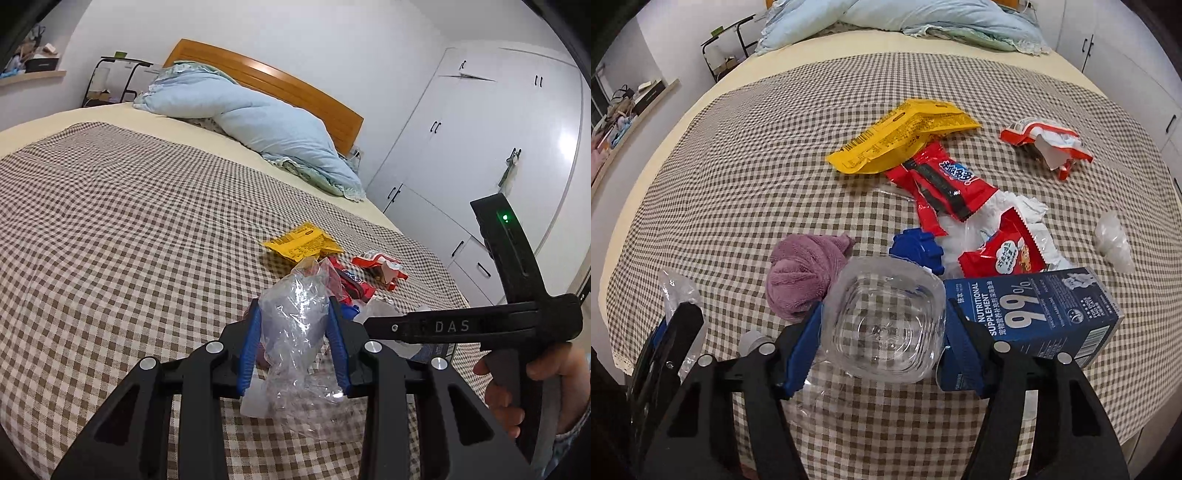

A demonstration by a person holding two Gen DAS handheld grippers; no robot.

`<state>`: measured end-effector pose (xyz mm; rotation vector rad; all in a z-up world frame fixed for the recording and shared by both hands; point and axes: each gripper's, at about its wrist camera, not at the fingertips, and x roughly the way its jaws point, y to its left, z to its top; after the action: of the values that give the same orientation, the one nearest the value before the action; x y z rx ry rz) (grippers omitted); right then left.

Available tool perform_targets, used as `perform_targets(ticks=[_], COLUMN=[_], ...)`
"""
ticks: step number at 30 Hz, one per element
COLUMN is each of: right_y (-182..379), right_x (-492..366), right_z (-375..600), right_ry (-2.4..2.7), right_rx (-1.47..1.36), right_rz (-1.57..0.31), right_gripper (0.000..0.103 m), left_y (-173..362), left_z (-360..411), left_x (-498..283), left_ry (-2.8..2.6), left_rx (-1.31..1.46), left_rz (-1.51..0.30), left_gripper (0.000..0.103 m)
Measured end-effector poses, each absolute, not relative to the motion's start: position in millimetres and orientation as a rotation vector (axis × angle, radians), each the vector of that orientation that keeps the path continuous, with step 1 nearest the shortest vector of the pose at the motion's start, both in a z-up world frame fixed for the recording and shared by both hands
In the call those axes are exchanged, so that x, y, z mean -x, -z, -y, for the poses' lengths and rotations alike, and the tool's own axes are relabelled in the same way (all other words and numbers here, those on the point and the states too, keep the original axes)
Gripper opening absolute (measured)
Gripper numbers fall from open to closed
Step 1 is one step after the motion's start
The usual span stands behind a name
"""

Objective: Collect trash

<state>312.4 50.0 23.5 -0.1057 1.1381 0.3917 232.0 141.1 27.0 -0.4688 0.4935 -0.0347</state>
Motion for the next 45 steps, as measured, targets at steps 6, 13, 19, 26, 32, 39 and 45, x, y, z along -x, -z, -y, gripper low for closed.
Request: perform_targets(ticks=[6, 13, 19, 26, 32, 39, 45], right_y=[-20.1, -22.9, -30.5, -42.8, -52.4, -62.0, -68.8], right_x=[-315.4, -307.6, -302.1, -297.5, -292.4, -285.5, -280.1], right_z=[-48.7, -53.0, -55.3, -49.2, -45.0, -40.6, -39.1], right_ry=[-0.366, -0.367, -0.349, -0.354, -0.365, -0.383, -0.398], right_rx=[0.122, 0.157, 0.183, 0.161, 0.151, 0.137, 0.139], right_rz=[-1.192, -1.164, -1.116, -1.072, -1.042, -1.008, -0.976], right_gripper=[0.064, 0.052, 0.051, 0.051, 0.051, 0.051, 0.051], left_y=[-27.8, -26.7, -27.6, -30.1, -32.6, -32.9, -35.2], left_z=[-139.4, -137.9, -137.7, -138.4, -139.0, -139.8, -139.9], left_x=[-229.5, -227.4, -224.2, -221.1, -217.0, -213.5, -210.0], left_ry=[0.036, 0.035, 0.032, 0.039, 0.047, 0.053, 0.059], left_rx=[0.466, 0.458, 0.46, 0.463, 0.459, 0.456, 0.451], left_rz=[-0.492, -0.503, -0.498, -0.49, -0.48, -0.477, -0.471], left_gripper=[0.032, 0.032, 0.032, 0.032, 0.032, 0.032, 0.032])
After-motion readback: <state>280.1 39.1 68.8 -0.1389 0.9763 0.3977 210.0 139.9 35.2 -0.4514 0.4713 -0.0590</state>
